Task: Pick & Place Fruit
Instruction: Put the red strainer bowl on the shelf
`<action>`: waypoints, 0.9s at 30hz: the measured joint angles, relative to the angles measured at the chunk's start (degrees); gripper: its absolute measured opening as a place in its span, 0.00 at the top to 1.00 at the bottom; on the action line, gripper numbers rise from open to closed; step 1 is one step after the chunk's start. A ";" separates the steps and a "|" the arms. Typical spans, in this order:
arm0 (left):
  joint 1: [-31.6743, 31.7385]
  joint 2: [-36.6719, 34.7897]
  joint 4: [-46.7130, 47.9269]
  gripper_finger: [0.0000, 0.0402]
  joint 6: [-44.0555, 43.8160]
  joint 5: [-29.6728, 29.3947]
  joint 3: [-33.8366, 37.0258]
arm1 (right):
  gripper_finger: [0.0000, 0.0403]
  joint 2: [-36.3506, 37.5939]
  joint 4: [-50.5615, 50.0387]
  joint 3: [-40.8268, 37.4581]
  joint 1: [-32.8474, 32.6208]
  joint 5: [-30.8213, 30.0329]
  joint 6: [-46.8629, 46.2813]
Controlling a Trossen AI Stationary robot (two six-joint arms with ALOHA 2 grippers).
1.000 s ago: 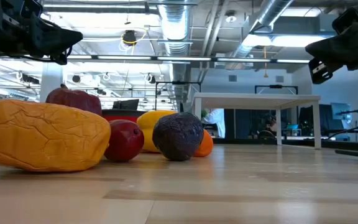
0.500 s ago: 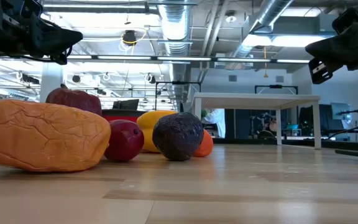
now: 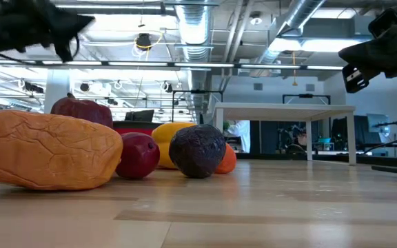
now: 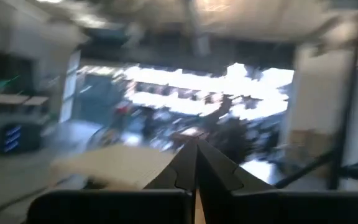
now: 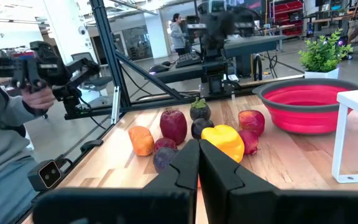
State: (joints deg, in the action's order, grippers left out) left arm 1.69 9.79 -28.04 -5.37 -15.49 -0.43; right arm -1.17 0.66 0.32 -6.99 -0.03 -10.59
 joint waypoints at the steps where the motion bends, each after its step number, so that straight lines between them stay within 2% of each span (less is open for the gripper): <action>1: 0.02 2.80 0.30 1.00 -0.05 -1.91 -0.38 | 0.99 0.01 0.00 -0.01 0.00 -0.01 0.00; 5: 2.09 18.63 0.00 1.00 0.09 -7.82 -7.29 | 0.99 0.00 0.00 -0.02 0.00 -0.01 0.01; 8: 5.71 32.26 1.50 1.00 -1.28 -8.10 -15.24 | 0.99 0.00 -0.01 -0.01 -0.01 -0.01 0.02; 12: 11.70 47.40 16.42 0.95 -4.37 -6.61 -27.70 | 0.99 0.00 0.00 0.00 0.00 -0.02 0.02; 15: 16.58 56.07 28.92 0.87 -5.43 -5.72 -36.90 | 0.99 0.00 0.00 0.00 0.00 0.00 0.01; 19: 22.84 62.41 40.17 0.72 -5.43 -4.98 -46.76 | 0.99 0.00 0.00 0.00 0.00 0.00 0.02; 21: 26.35 64.10 44.53 0.65 -5.66 -2.64 -50.67 | 0.99 0.00 0.00 0.00 0.00 0.00 0.02; 23: 30.12 65.18 48.54 0.58 -6.06 0.51 -52.91 | 0.99 0.00 0.00 0.00 -0.02 0.00 0.00; 27: 37.27 67.55 50.20 0.50 -7.45 7.99 -53.82 | 0.99 0.00 0.00 -0.01 -0.02 -0.01 0.01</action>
State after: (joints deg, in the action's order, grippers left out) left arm 38.96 77.33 22.17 -12.83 -7.50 -54.25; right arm -1.17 0.66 0.31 -7.01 -0.04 -10.58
